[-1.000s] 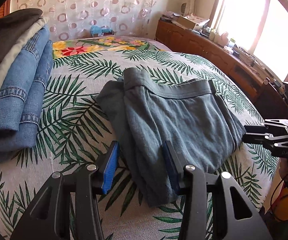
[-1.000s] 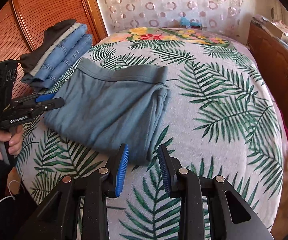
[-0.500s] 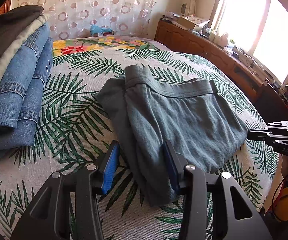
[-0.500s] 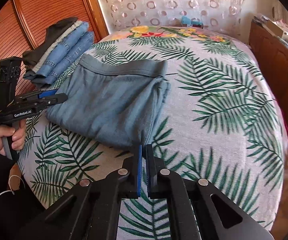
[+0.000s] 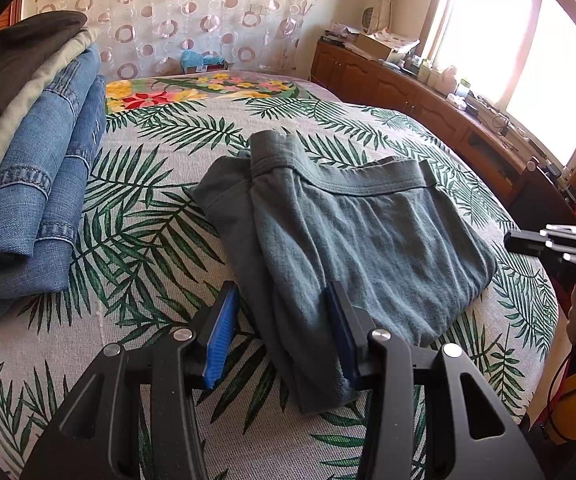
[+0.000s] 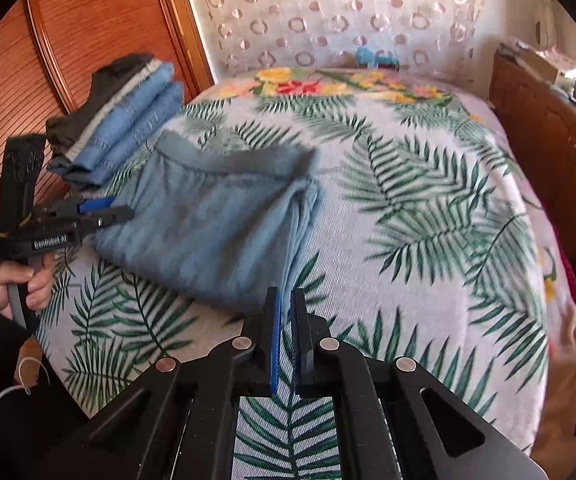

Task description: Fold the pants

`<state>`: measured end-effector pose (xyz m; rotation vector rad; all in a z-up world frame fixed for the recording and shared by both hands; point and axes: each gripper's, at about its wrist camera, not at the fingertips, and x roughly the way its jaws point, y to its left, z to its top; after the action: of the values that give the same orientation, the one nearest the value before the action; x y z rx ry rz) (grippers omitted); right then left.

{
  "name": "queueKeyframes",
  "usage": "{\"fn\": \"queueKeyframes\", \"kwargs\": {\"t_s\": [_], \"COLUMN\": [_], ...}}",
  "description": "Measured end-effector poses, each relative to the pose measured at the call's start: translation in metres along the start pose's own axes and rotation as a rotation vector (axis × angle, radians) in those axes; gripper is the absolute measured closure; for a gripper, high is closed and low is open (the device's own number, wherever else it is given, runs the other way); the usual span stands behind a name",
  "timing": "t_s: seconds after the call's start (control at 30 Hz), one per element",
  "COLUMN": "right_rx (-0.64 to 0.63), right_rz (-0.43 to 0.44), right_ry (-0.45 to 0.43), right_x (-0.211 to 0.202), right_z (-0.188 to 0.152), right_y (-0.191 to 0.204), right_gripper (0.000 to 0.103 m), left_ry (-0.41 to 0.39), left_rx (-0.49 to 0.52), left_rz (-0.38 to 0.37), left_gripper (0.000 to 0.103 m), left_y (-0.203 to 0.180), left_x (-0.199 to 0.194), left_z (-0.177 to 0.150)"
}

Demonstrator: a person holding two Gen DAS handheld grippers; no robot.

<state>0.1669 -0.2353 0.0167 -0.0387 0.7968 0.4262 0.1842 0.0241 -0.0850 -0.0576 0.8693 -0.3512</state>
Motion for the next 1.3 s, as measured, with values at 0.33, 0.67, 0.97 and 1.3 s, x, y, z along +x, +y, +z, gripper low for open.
{"fn": "queueKeyframes", "kwargs": {"t_s": [0.33, 0.67, 0.97, 1.3], "right_rx": [-0.002, -0.017, 0.000, -0.030], "right_rz": [-0.013, -0.044, -0.055, -0.076], "right_ry": [-0.081, -0.061, -0.025, -0.028], "right_x": [0.016, 0.054, 0.077, 0.085], "right_z": [0.026, 0.040, 0.046, 0.041], "right_y": [0.014, 0.020, 0.016, 0.019], "right_gripper": [0.081, 0.050, 0.049, 0.047], "left_ry": [0.000, -0.001, -0.003, 0.013], "left_rx": [0.000, 0.000, -0.003, -0.005], "left_rz": [0.001, 0.000, -0.001, -0.006], "left_gripper": [0.057, 0.057, 0.055, 0.022], "left_y": [0.000, 0.000, 0.000, -0.002], "left_x": [0.000, 0.000, 0.000, 0.004], "left_z": [0.000, 0.000, 0.000, 0.006]}}
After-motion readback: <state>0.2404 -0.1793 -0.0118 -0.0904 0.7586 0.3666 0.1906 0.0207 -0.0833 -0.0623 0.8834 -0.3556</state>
